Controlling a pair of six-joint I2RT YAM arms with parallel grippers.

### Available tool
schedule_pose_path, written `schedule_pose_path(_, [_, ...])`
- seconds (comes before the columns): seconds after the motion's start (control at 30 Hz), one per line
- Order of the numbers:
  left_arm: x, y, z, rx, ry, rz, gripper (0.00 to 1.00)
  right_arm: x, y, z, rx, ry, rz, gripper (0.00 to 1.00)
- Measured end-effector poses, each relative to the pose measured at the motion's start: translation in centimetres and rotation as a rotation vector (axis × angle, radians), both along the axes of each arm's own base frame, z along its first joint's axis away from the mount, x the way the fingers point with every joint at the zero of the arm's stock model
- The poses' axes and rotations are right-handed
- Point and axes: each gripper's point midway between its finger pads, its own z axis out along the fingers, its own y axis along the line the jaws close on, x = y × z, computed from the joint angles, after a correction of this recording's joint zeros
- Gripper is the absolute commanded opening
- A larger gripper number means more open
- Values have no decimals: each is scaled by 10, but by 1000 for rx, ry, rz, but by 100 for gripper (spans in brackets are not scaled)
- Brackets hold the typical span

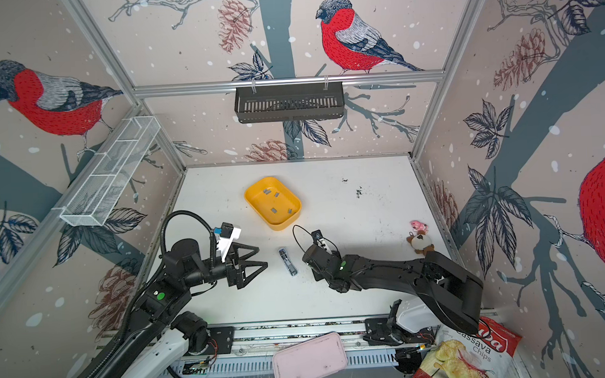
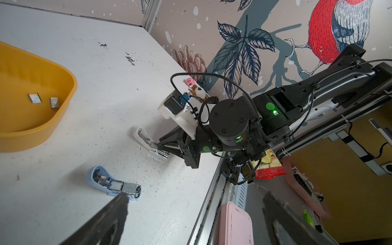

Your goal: Load the staples into the stapler

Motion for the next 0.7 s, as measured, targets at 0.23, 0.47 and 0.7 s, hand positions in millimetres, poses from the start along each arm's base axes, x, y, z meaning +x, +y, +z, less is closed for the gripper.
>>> schedule_pose_path(0.23, [0, 0, 0, 0, 0, 0, 99, -2, -4, -2, -13, 1, -2, 9])
schedule_pose_path(0.47, [0, 0, 0, 0, 0, 0, 99, -3, -7, -5, -24, 7, -1, 9])
schedule_pose_path(0.7, [0, 0, 0, 0, 3, 1, 98, -5, -7, -6, -27, 9, 2, 9])
